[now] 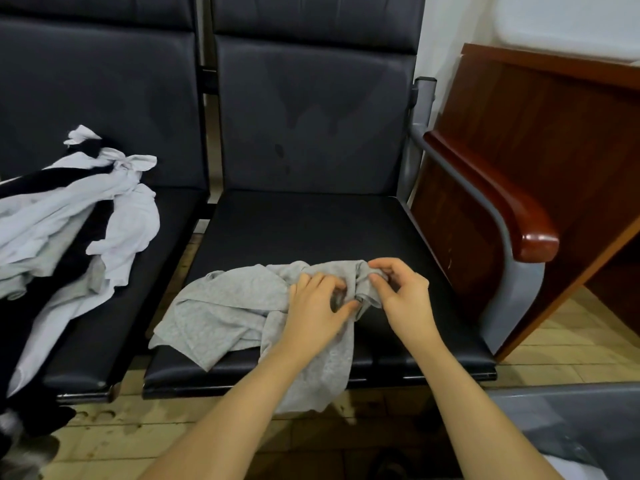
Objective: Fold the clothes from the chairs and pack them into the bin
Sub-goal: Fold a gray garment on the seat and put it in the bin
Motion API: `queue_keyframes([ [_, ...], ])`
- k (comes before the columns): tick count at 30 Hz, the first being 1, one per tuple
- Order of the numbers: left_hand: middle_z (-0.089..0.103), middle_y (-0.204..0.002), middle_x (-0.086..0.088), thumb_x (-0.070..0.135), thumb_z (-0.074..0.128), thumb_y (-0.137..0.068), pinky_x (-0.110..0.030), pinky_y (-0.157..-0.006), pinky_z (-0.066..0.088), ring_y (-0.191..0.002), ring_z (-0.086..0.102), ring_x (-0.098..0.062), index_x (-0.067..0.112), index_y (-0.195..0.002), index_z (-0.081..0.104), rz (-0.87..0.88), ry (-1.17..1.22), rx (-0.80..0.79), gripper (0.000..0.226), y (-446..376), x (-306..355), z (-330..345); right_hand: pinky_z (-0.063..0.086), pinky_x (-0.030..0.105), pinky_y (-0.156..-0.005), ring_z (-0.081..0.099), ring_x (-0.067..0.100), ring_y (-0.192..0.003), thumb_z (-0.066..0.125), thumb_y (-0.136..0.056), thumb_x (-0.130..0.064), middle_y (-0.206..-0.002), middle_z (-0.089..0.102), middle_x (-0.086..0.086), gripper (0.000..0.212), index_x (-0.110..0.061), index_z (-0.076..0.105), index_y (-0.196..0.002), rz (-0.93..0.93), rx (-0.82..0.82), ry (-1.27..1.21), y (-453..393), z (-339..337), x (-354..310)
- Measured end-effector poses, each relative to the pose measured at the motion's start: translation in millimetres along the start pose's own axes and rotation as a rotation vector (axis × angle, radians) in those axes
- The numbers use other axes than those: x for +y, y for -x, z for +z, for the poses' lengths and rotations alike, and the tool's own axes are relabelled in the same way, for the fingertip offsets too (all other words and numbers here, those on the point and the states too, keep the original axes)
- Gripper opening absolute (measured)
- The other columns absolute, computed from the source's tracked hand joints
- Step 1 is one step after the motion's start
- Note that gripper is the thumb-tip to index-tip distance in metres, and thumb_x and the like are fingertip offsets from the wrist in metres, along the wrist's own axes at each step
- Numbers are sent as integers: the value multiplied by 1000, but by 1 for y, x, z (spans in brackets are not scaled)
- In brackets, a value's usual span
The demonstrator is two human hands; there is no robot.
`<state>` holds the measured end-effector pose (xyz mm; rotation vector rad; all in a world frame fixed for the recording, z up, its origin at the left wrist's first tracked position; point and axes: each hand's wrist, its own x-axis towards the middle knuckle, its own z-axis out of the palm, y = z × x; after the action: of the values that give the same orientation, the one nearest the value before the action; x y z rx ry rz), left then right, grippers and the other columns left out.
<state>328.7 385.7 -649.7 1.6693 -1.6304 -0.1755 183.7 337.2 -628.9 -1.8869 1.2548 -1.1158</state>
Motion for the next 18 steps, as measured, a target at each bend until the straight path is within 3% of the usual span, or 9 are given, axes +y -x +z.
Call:
queue_keyframes([
  [2,56,-85,17,29,62,-88,-27,-86,35,-90,45,-7,22,-86,62,-22,74,34,7,1,-1,-3,49,48,-89,57,22,-103,57,-88,-29,-97,62,-20,20,-45,58,-100,-46,6,46,2,-2,2],
  [5,53,-77,16,22,59,-92,-23,-74,42,-79,52,-6,24,-82,55,-109,246,4,11,-5,-3,-17,51,41,-88,59,11,-98,58,-91,-17,-99,61,-14,22,-37,62,-101,-50,8,17,4,-7,0],
  [8,60,-82,11,22,57,-93,-19,-72,46,-80,58,-4,23,-87,57,-194,411,-6,6,-10,-4,-38,50,19,-85,57,-4,-94,58,-93,-13,-99,59,-11,23,-32,64,-104,-33,-24,-16,5,-8,-5],
  [11,63,-89,5,24,59,-91,-22,-78,46,-88,58,-8,18,-89,63,-201,372,55,8,-13,-13,-56,43,5,-78,55,-10,-93,57,-93,-12,-98,59,-12,22,-25,67,-108,-44,-56,0,7,-6,-10],
  [15,58,-90,-2,27,62,-89,-19,-75,42,-86,55,-13,16,-90,67,-273,165,29,12,-9,-28,-63,47,12,-82,57,-3,-91,56,-94,-12,-95,59,-10,20,-18,69,-108,-15,-127,28,6,1,-8],
  [17,58,-82,1,26,64,-88,-29,-85,46,-87,55,-18,12,-86,68,-265,80,39,15,-6,-33,-56,44,22,-90,53,3,-93,56,-94,-15,-94,55,-13,20,-20,70,-109,-19,-212,155,7,11,0],
  [18,58,-77,2,26,65,-88,-33,-90,45,-88,55,-18,12,-84,69,-260,59,55,15,-4,-33,-53,37,20,-92,48,5,-95,57,-94,-18,-94,51,-13,20,-22,69,-110,-38,-234,241,9,15,4],
])
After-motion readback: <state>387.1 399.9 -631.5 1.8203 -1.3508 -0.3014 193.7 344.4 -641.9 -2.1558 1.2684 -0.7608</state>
